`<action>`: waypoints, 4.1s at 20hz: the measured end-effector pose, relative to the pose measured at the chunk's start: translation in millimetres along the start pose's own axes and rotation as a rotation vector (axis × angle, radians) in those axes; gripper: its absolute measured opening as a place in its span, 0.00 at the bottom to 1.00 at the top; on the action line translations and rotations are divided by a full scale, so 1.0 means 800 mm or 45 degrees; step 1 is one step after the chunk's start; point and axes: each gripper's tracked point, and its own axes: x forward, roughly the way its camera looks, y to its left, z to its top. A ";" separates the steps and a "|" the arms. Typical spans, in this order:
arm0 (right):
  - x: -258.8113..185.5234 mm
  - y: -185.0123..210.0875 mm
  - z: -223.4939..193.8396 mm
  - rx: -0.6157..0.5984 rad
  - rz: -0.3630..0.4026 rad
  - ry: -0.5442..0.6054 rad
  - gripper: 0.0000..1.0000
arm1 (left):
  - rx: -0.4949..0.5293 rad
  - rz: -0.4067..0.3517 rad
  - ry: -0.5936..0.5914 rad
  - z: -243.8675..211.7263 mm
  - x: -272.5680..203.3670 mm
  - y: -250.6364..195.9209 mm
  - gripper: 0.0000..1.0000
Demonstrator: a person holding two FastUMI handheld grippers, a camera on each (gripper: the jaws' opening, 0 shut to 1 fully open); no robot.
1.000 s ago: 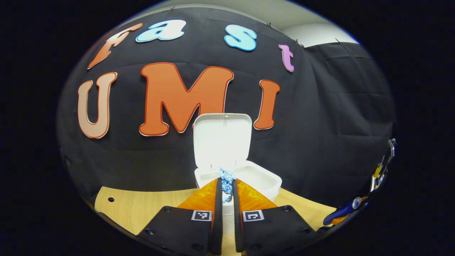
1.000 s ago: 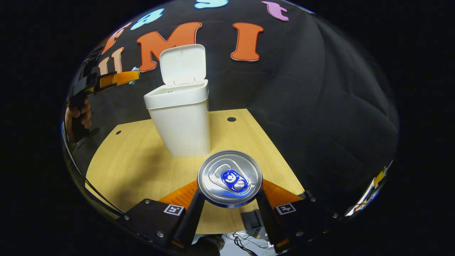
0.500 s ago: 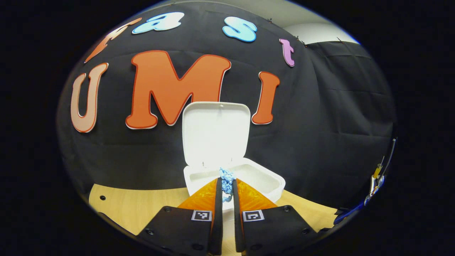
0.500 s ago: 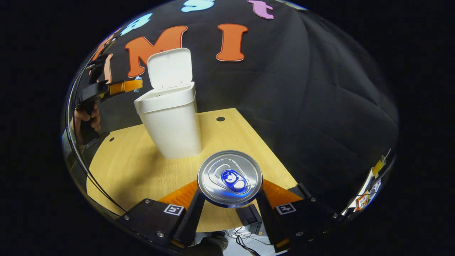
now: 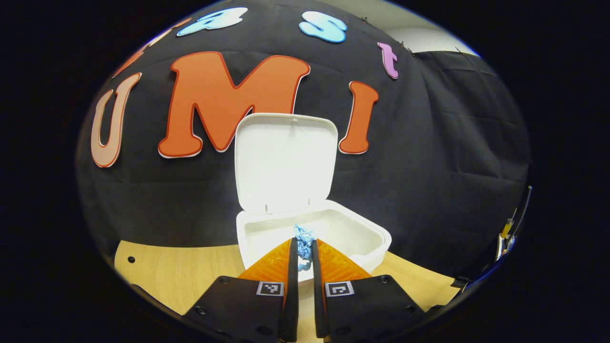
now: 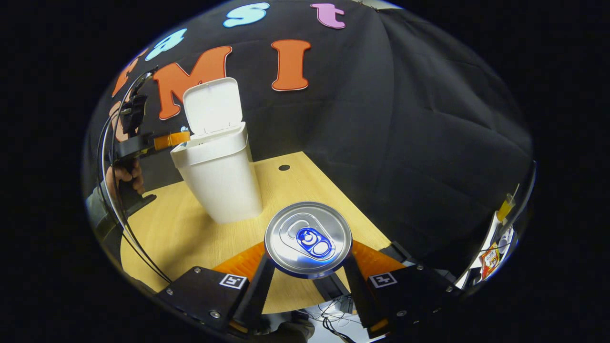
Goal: Press the lid of the desktop garbage bin to open it, pick up the crumpled paper on the desktop and throw it into the bin, then pick up the pop can on the desktop and drop it into the bin, and finally close the garbage bin lid.
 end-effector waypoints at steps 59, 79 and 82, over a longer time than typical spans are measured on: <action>0.090 0.172 0.196 -0.418 0.462 -0.309 0.78 | 0.215 0.413 0.061 -0.077 -0.164 0.138 1.00; 0.147 0.262 0.256 -0.537 0.609 -0.374 0.78 | 0.120 0.759 0.130 -0.115 -0.281 0.214 1.00; 0.163 0.266 0.253 -0.557 0.606 -0.346 0.78 | 0.107 0.809 0.138 -0.116 -0.295 0.222 1.00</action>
